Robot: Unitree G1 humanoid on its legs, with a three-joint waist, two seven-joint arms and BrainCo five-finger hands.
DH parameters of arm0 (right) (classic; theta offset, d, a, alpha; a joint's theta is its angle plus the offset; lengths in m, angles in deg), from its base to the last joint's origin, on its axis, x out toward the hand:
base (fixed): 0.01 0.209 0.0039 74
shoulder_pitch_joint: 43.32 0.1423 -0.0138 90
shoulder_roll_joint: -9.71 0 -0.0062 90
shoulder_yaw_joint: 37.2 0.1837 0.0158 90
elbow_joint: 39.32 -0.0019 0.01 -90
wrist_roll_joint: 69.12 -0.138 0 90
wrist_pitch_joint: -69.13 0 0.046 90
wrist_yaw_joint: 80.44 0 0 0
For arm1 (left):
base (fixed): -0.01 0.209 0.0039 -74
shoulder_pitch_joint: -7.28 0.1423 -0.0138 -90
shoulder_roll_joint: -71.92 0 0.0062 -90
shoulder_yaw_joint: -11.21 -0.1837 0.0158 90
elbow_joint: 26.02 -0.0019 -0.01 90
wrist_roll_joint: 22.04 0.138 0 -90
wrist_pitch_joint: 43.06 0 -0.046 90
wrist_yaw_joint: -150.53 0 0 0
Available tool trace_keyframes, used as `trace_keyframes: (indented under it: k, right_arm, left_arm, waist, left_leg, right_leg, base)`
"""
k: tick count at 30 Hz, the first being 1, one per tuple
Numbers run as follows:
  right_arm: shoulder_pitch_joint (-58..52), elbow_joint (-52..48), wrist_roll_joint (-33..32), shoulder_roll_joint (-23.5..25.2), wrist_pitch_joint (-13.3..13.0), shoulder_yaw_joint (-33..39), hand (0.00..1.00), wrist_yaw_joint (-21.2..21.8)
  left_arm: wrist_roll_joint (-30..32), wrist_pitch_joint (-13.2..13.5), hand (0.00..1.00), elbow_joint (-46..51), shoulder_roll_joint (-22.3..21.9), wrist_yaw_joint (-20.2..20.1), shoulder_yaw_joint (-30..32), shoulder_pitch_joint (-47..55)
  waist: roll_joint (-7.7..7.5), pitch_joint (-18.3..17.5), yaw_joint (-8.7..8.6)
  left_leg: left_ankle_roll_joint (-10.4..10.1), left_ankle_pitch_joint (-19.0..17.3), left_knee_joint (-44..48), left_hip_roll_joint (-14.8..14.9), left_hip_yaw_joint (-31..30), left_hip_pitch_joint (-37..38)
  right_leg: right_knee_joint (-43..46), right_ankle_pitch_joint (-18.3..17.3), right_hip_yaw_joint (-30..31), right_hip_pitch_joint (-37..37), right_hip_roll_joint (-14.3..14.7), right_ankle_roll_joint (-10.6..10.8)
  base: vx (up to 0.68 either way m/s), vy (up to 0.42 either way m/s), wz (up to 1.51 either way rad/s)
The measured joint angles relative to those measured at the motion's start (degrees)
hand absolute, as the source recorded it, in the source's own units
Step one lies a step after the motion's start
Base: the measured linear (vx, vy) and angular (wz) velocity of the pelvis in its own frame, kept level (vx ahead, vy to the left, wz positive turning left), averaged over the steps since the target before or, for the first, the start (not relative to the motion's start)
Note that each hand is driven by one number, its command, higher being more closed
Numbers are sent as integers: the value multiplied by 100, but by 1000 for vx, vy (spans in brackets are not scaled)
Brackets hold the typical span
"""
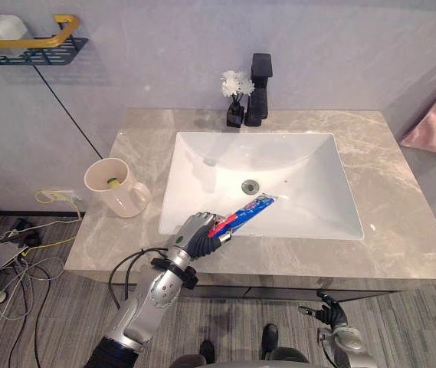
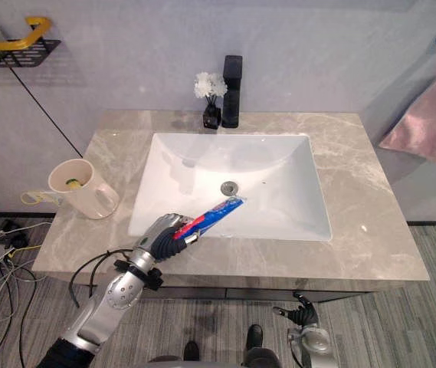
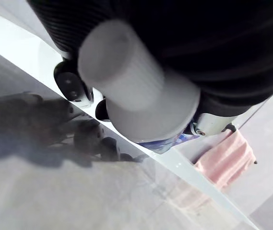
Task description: Organize washtable
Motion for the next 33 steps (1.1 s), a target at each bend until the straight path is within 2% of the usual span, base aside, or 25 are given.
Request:
trace_keyframes:
  k: [7,13,22,28,33]
  right_arm:
    - [-458,-1264,66,182,46,563,0,-57]
    - [-838,-2912,182,198,227,965,0,-16]
    - [-1529,-5340,626,98,257,1754,0,437]
    - [-1419,-6382,623,-176,71,1754,0,708]
    - [-899,-6538,407,-511,-288,1414,0,687]
  left_arm:
    - [-302,1,100,605,-323,138,340,-36]
    - [-473,-1,100,853,-454,132,547,-8]
    - [-497,3,100,1138,-611,-38,582,221]
    - [-539,4,100,1260,-560,-265,497,364]
    - [-686,11,100,1296,-531,-268,470,414]
  waist:
    - [-202,-9,-12]
    - [-219,-9,-15]
    - [-274,-38,-57]
    - [-450,-154,-20]
    - [-474,-182,12]
  left_leg:
    - [37,-107,126,34,283,-2]
    - [59,-213,289,39,482,-17]
    - [50,-233,298,50,546,-10]
    - [57,-243,342,42,501,-63]
    - [69,-331,499,32,492,-119]
  right_leg:
    - [6,72,299,-91,84,-33]
    - [5,127,473,-131,103,-37]
    - [8,147,545,-160,126,-33]
    - [8,146,505,-174,116,-33]
    - [9,146,503,-156,100,-32]
  base:
    - [-26,-2,-22]
    - [-42,3,-17]
    - [-9,-3,-5]
    - [-7,-2,4]
    - [0,0,0]
